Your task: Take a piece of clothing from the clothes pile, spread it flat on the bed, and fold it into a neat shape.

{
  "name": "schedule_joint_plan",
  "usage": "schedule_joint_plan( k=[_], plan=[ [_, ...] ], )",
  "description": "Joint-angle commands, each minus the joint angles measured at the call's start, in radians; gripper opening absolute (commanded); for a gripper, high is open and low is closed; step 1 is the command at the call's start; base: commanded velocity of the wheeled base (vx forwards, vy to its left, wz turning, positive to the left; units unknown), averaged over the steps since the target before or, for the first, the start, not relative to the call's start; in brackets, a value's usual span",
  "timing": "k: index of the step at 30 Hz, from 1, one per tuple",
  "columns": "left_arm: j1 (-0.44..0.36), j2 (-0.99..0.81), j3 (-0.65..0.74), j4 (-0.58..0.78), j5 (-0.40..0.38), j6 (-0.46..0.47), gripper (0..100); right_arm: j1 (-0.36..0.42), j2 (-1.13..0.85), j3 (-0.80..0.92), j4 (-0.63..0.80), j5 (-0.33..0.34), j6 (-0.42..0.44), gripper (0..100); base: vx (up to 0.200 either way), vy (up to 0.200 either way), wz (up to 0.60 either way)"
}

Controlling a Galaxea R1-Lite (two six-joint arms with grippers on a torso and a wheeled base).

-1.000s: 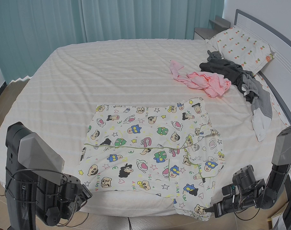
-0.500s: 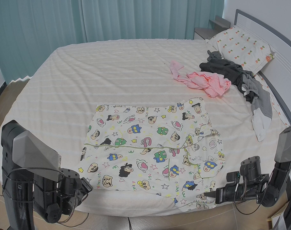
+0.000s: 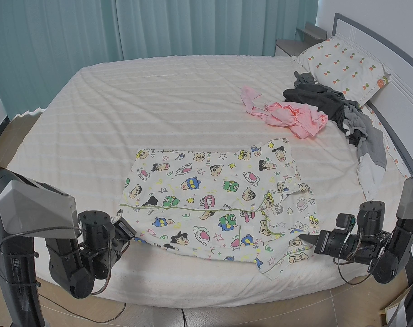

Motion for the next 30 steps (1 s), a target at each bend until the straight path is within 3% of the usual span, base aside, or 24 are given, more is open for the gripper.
schedule_joint_plan(
  k=[1,10,14,21,28,29,30],
  plan=[
    [0.036,-0.018,-0.123,0.077,0.001,0.025,0,-0.043,0.001,-0.077,-0.016,-0.001,0.018,0,0.000,0.000,0.00],
    [0.052,-0.009,-0.375,0.329,-0.001,0.022,0,-0.081,0.056,-0.184,-0.015,-0.002,0.018,0,0.000,0.000,0.00],
    [0.059,0.027,-0.565,0.533,-0.004,0.011,0,-0.098,0.113,-0.246,-0.018,-0.001,0.018,0,0.000,0.000,0.00],
    [0.073,0.119,-0.748,0.684,-0.006,-0.009,0,-0.107,0.174,-0.318,-0.016,-0.002,0.018,0,0.000,0.000,0.00],
    [0.095,0.153,-0.812,0.761,-0.010,-0.042,0,-0.118,0.226,-0.373,-0.012,-0.002,0.018,0,0.000,0.000,0.00],
    [0.099,0.160,-0.820,0.763,-0.010,-0.042,100,-0.119,0.231,-0.384,-0.010,-0.001,0.018,100,0.000,0.000,0.00],
    [0.102,0.165,-0.826,0.761,-0.010,-0.042,100,-0.119,0.235,-0.391,-0.012,-0.001,0.018,100,0.000,0.000,0.00]
  ],
)
